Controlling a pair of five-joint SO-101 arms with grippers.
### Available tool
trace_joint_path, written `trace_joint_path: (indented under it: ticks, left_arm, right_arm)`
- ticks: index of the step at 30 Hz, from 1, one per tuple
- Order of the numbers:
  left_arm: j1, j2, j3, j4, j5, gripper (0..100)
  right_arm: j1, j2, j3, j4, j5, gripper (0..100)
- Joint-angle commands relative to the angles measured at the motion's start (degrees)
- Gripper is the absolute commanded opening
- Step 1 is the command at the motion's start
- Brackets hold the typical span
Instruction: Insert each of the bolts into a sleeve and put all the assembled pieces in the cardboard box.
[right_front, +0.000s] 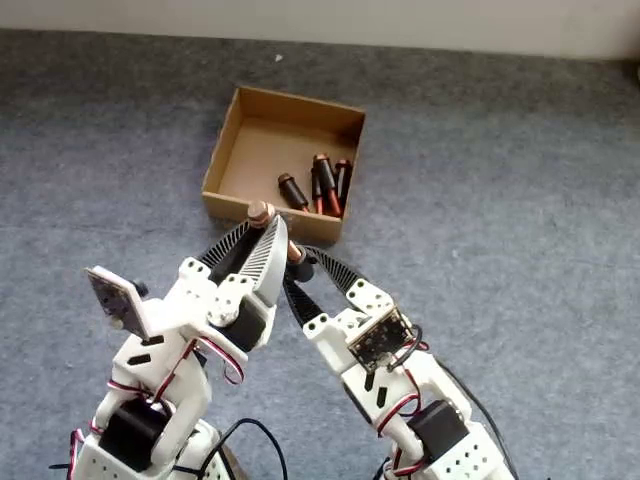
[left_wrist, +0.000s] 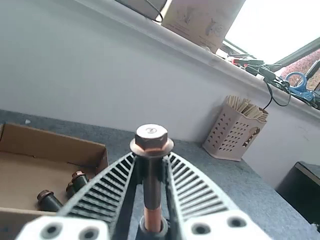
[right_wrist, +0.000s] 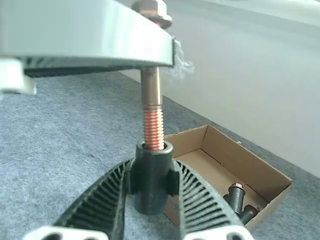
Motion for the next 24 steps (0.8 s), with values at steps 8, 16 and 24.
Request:
trace_joint_path:
  ticks: [8,16,24]
  left_arm:
    - [0.9,-0.6,-0.7,-0.5,-0.6,1]
    - [1.0,-0.6,-1.2,7.1,-8.7,1]
    - [1.5,-0.6,-1.2,12.7,-11.9,1]
  right_arm:
    - [-0.9,-1.3,2.9,-1.1,0.7,0.5]
    - [-0.9,-1.6,5.6,-1.2,5.4,0.5]
    - [-0.6,-1.7,5.6,-1.2,5.3,0.5]
